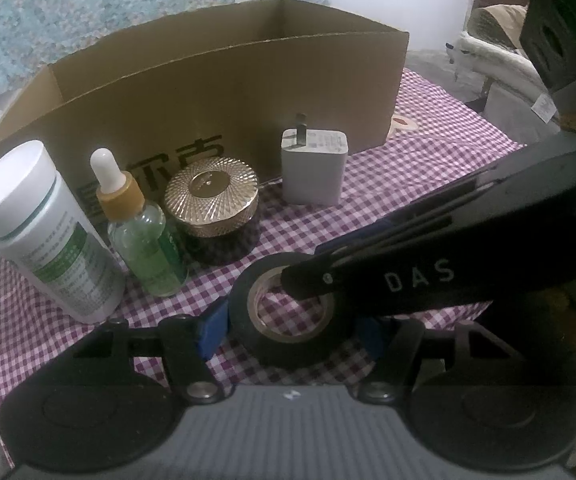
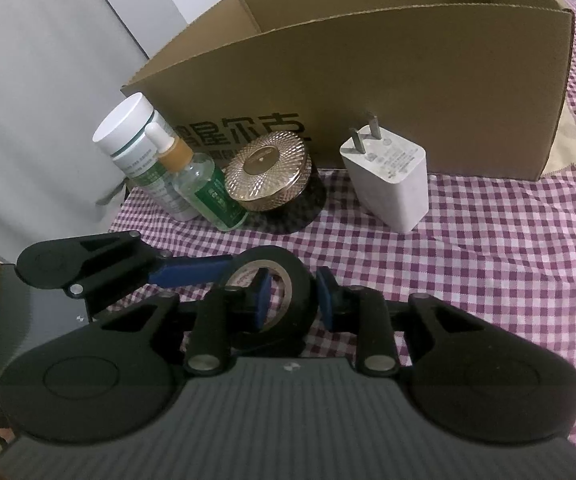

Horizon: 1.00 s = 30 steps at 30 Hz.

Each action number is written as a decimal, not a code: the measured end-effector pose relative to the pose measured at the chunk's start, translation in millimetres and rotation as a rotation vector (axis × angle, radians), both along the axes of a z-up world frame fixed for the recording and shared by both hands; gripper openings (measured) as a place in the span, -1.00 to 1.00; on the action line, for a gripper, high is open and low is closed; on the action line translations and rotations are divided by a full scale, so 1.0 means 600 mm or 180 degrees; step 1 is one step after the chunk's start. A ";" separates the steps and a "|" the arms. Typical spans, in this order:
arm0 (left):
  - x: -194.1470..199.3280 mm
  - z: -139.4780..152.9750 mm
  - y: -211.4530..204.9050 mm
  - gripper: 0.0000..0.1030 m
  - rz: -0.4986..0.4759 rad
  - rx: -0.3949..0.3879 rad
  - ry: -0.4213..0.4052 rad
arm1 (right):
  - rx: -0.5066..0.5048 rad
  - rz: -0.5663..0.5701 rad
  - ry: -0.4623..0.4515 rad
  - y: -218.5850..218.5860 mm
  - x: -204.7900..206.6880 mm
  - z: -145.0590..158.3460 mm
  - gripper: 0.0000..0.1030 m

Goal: Organize rigid objects
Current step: 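Lift the black tape roll with the right gripper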

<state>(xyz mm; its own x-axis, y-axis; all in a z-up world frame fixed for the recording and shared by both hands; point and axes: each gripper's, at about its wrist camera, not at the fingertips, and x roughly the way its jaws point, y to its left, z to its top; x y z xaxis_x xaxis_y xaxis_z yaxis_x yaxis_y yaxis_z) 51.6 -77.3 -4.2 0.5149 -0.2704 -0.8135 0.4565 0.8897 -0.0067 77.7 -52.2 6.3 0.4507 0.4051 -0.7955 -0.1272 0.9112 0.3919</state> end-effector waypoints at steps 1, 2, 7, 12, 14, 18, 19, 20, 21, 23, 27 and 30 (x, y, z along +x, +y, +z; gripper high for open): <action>0.000 0.001 0.001 0.30 0.0009 -0.0012 0.0011 | 0.0009 -0.0004 0.0006 0.000 0.001 0.000 -0.56; 0.001 0.002 0.001 0.30 0.0018 -0.0023 0.0018 | 0.0018 -0.0012 0.0013 -0.001 0.001 0.000 -0.56; -0.002 0.010 0.003 0.30 0.0049 -0.0040 0.0012 | 0.0042 -0.0029 -0.0006 -0.002 -0.004 0.005 -0.56; -0.010 0.022 0.003 0.30 0.0071 -0.0040 -0.0030 | 0.0041 -0.0033 -0.0052 -0.004 -0.009 0.014 -0.56; -0.014 0.028 0.004 0.30 0.0080 -0.0044 -0.0053 | 0.0061 -0.0031 -0.0062 -0.005 -0.012 0.019 -0.56; -0.022 0.038 0.004 0.30 0.0089 -0.0040 -0.0106 | 0.0068 -0.0039 -0.0105 -0.007 -0.018 0.029 -0.56; -0.024 0.040 0.004 0.30 0.0095 -0.0038 -0.0117 | 0.0066 -0.0038 -0.0119 -0.007 -0.021 0.032 -0.56; -0.026 0.042 0.004 0.30 0.0100 -0.0037 -0.0129 | 0.0064 -0.0037 -0.0132 -0.006 -0.023 0.035 -0.56; -0.029 0.045 0.004 0.30 0.0104 -0.0036 -0.0144 | 0.0062 -0.0034 -0.0145 -0.006 -0.025 0.038 -0.56; -0.034 0.049 0.006 0.30 0.0110 -0.0034 -0.0175 | 0.0059 -0.0032 -0.0170 -0.004 -0.030 0.044 -0.56; -0.043 0.059 0.011 0.30 0.0124 -0.0035 -0.0230 | 0.0046 -0.0017 -0.0229 -0.002 -0.039 0.057 -0.56; -0.051 0.068 0.013 0.30 0.0139 -0.0030 -0.0280 | 0.0035 -0.0002 -0.0275 0.001 -0.046 0.066 -0.56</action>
